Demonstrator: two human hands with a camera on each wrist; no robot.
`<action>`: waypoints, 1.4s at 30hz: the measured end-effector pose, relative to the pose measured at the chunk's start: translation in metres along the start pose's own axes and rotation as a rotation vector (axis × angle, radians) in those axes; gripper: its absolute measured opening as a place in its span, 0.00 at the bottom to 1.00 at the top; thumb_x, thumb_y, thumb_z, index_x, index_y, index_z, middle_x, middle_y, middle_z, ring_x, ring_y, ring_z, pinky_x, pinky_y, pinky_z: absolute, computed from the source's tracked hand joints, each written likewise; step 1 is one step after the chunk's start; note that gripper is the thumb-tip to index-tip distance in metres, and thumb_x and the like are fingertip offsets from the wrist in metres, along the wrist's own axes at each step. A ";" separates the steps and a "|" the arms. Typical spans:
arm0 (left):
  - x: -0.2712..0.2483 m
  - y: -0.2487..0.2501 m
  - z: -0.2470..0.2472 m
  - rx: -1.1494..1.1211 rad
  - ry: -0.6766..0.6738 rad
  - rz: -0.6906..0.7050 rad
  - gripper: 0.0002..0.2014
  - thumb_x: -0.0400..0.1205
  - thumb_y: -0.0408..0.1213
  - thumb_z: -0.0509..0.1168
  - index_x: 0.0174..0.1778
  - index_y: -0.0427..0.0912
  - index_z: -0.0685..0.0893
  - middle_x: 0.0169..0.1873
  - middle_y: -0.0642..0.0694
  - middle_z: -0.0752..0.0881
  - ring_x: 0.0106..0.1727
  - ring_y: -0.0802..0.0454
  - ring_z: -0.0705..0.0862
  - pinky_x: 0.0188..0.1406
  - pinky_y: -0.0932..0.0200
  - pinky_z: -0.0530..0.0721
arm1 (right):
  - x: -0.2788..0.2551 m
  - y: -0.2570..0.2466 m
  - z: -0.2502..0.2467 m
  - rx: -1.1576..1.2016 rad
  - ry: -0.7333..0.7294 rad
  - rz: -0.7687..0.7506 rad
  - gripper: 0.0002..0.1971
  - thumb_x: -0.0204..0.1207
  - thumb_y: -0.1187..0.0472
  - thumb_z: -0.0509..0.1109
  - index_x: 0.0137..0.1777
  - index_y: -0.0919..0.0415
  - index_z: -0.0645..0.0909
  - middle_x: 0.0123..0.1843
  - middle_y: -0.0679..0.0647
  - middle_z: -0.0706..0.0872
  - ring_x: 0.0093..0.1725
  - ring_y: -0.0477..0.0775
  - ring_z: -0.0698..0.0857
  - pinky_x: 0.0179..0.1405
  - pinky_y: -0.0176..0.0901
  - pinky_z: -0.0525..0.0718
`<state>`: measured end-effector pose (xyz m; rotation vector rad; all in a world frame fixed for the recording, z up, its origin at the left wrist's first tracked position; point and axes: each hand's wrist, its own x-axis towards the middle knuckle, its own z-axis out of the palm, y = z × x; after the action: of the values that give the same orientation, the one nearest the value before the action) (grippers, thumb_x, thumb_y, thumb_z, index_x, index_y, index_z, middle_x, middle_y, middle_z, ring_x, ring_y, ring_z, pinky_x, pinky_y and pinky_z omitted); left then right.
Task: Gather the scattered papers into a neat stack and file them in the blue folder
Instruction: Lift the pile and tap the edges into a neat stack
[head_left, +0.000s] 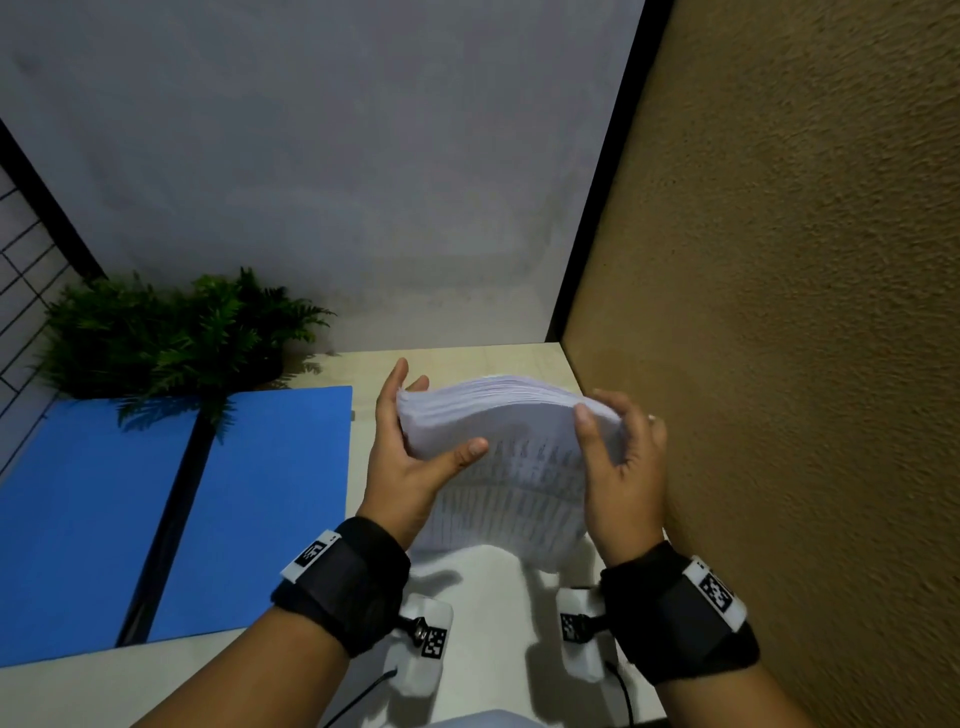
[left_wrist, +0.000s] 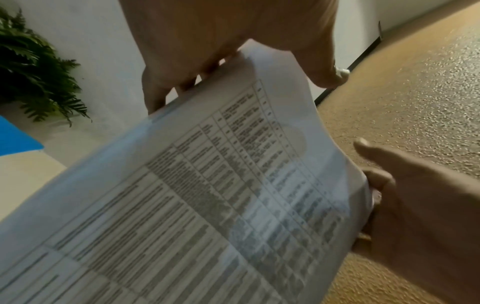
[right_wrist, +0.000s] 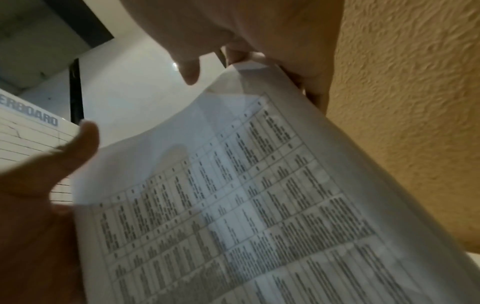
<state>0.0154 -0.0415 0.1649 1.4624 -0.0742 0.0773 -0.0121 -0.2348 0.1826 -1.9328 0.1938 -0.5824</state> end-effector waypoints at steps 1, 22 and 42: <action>0.000 -0.001 0.000 0.006 -0.009 0.004 0.58 0.56 0.58 0.82 0.80 0.67 0.57 0.76 0.53 0.72 0.74 0.56 0.75 0.74 0.49 0.76 | 0.000 0.000 0.001 -0.008 -0.032 -0.034 0.21 0.70 0.34 0.65 0.60 0.40 0.80 0.58 0.41 0.71 0.60 0.42 0.77 0.58 0.50 0.85; 0.038 -0.024 -0.003 0.005 -0.040 -0.252 0.26 0.65 0.32 0.82 0.58 0.47 0.85 0.52 0.44 0.90 0.58 0.44 0.86 0.48 0.57 0.86 | 0.036 0.040 0.013 0.460 -0.258 0.475 0.32 0.51 0.64 0.87 0.58 0.58 0.85 0.57 0.60 0.90 0.61 0.66 0.87 0.61 0.66 0.85; 0.024 -0.009 -0.010 -0.050 -0.070 -0.179 0.26 0.59 0.29 0.83 0.54 0.43 0.88 0.45 0.47 0.93 0.48 0.53 0.91 0.42 0.63 0.87 | 0.021 0.009 -0.010 0.285 -0.058 0.110 0.37 0.54 0.53 0.87 0.61 0.35 0.73 0.62 0.49 0.81 0.62 0.52 0.83 0.58 0.51 0.86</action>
<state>0.0404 -0.0319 0.1567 1.4156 -0.0019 -0.1203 0.0023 -0.2550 0.1848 -1.6495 0.1696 -0.4543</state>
